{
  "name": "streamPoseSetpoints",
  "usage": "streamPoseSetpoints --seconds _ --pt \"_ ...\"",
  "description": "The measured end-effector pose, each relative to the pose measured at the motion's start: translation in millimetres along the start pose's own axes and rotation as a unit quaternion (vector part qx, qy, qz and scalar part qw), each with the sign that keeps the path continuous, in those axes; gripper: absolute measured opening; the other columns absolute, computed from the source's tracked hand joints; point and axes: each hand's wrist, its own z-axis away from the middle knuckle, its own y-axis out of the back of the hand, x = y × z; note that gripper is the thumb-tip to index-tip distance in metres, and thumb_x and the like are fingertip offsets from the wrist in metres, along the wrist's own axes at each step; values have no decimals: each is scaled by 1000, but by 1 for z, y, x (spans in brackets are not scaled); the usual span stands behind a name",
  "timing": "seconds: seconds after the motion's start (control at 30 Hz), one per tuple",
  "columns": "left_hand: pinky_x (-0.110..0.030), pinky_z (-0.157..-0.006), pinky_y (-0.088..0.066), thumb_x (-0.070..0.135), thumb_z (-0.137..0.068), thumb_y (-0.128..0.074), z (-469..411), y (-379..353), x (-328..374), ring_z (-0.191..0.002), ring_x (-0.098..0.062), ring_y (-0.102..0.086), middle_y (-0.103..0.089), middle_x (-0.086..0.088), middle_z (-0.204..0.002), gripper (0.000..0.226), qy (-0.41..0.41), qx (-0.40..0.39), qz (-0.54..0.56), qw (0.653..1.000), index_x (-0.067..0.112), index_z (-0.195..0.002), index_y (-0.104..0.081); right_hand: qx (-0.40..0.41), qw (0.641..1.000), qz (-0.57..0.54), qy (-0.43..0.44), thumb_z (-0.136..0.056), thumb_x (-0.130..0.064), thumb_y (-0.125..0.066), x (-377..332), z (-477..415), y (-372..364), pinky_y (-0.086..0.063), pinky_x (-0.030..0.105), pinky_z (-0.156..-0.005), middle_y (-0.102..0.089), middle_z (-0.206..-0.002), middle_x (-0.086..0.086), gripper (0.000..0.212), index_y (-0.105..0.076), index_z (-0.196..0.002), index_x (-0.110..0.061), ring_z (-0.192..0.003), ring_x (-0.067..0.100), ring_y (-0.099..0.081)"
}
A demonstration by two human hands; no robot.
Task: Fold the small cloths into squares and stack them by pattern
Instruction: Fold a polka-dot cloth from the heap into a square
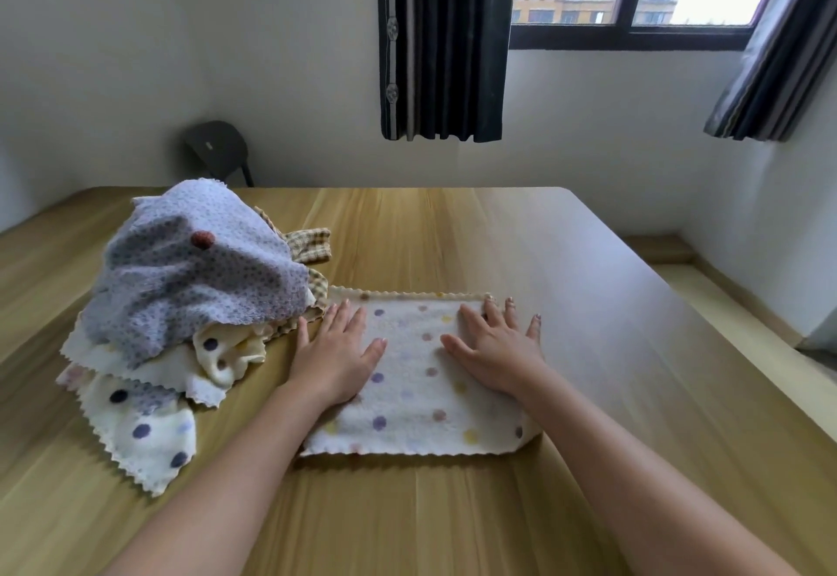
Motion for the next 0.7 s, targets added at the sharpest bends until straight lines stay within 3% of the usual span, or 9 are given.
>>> streamPoseSetpoints --seconds 0.1,0.17,0.23,0.3,0.4,0.47,0.57,0.63,0.7 --pt "-47 -117 4 50 -100 -25 9 1 -9 -148 -15 -3 -7 -1 -162 63 9 71 35 997 19 -153 -14 13 1000 -16 21 -93 -69 -21 -10 3 -4 13 59 -114 10 -162 3 72 -8 -154 -33 -147 26 18" --pt "-43 -116 -14 43 -99 -33 19 2 -17 -143 -17 -26 -33 -1 -153 53 -39 167 70 983 17 -144 -37 32 998 -30 50 -95 -65 -25 -15 7 -7 12 55 -116 6 -162 1 67 -14 -153 -34 -148 21 15" --pt "-35 -107 -31 43 -94 -39 31 7 -25 -132 -15 -42 -49 3 -141 47 -103 185 123 970 20 -134 -49 56 994 -48 85 -96 -61 -29 -18 10 -9 10 51 -118 -3 -162 -2 60 -22 -151 -35 -149 16 8" --pt "-31 -110 -28 50 -94 -36 39 7 -32 -139 -11 -32 -38 8 -149 52 -148 111 124 975 27 -141 -42 61 991 -51 105 -97 -58 -30 -18 14 -11 9 49 -119 -9 -162 -5 57 -26 -149 -36 -149 14 3" --pt "-31 -119 -1 57 -97 -30 42 0 -39 -146 -2 -2 -7 15 -158 61 -166 31 61 984 33 -152 -18 40 993 -17 113 -99 -56 -28 -16 19 -15 8 48 -119 -10 -162 -6 56 -24 -150 -35 -149 16 1" --pt "-31 -119 -4 55 -97 -37 44 0 -38 -145 -5 -11 -18 12 -157 60 -168 70 86 980 29 -150 -27 38 993 -9 113 -99 -56 -27 -16 20 -15 8 47 -120 -10 -161 -6 56 -24 -150 -35 -149 16 1" --pt "-35 -97 -45 52 -88 -52 49 3 -38 -107 -8 -54 -60 8 -114 41 -246 209 127 938 22 -113 -61 52 993 -16 105 -98 -57 -30 -18 20 -14 6 48 -120 -15 -160 -7 54 -29 -148 -35 -149 17 -2" --pt "-21 -72 -45 56 -81 -57 54 4 -41 -77 -1 -50 -55 15 -86 33 -317 205 145 914 24 -89 -61 70 992 -34 95 -98 -56 -35 -17 20 -15 4 48 -120 -19 -159 -6 51 -36 -144 -34 -149 17 -5" --pt "-11 -64 -36 62 -76 -64 59 4 -43 -69 2 -44 -48 20 -78 35 -353 145 138 914 29 -82 -55 108 989 -57 86 -97 -51 -44 -16 21 -18 -5 46 -120 -29 -156 -4 47 -46 -139 -30 -146 19 -19"
